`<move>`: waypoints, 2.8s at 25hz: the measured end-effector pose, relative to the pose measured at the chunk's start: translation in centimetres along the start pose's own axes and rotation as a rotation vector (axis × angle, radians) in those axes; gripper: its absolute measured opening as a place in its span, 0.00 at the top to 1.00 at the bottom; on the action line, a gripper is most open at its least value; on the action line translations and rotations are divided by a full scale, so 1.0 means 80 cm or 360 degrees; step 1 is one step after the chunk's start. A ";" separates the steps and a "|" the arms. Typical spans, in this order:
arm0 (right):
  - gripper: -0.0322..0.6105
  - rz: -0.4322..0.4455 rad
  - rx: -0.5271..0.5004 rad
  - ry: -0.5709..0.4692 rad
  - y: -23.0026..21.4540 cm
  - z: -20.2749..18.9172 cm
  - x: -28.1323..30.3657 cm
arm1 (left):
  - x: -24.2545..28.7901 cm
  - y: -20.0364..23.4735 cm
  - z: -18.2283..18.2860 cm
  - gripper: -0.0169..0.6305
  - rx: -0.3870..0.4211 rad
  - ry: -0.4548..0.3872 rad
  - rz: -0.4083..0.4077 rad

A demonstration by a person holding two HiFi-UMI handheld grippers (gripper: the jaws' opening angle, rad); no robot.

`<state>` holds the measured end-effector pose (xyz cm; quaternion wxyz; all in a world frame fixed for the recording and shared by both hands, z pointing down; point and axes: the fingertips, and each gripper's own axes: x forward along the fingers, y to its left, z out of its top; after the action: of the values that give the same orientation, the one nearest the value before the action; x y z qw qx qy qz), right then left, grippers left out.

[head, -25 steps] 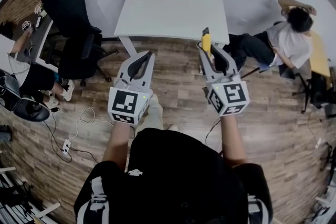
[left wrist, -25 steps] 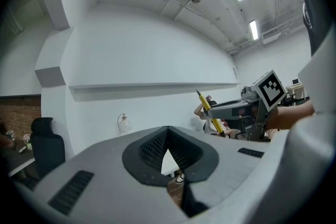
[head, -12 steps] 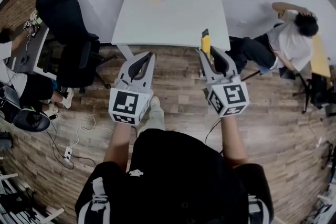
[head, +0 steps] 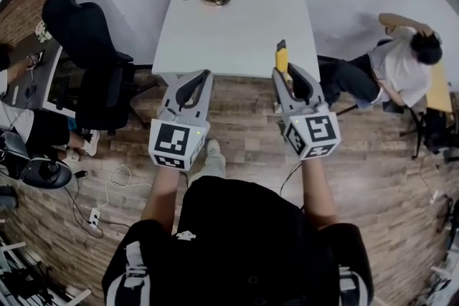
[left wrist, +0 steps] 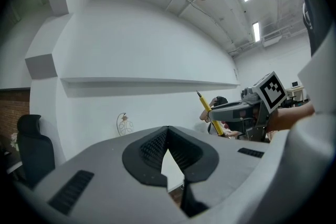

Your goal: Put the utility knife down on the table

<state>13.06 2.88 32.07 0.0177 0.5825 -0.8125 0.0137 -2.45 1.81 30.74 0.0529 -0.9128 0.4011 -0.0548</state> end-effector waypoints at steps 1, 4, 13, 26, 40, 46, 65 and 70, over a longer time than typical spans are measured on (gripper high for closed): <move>0.74 -0.0002 0.0001 0.0002 -0.002 0.001 0.009 | 0.006 0.007 0.000 0.94 -0.0001 0.0001 -0.0003; 0.74 -0.0012 -0.0002 0.0017 -0.004 0.004 0.036 | 0.025 0.030 0.000 0.94 -0.0009 0.0002 -0.0019; 0.74 -0.0074 -0.0006 0.0055 -0.016 0.007 0.110 | 0.081 0.091 -0.005 0.94 -0.0024 0.0005 -0.0100; 0.74 -0.0144 0.0003 0.0112 -0.021 0.008 0.203 | 0.139 0.172 -0.019 0.94 -0.0068 0.0014 -0.0179; 0.74 -0.0163 -0.0016 0.0163 0.002 -0.008 0.251 | 0.156 0.207 -0.039 0.94 -0.0111 0.0018 -0.0269; 0.74 -0.0133 -0.0042 0.0189 0.001 -0.012 0.262 | 0.163 0.210 -0.044 0.94 -0.0120 0.0028 -0.0266; 0.74 0.0110 0.0033 0.0379 -0.052 -0.084 0.327 | 0.220 0.211 -0.108 0.94 -0.0171 0.0250 -0.0100; 0.74 0.0216 0.0038 0.0502 -0.066 -0.121 0.346 | 0.235 0.208 -0.129 0.94 -0.0213 0.0317 -0.0058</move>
<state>9.27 -24.59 42.98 0.1371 0.5171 -0.8369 0.1159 -3.40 -23.82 39.72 -0.0492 -0.9115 0.3905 -0.1191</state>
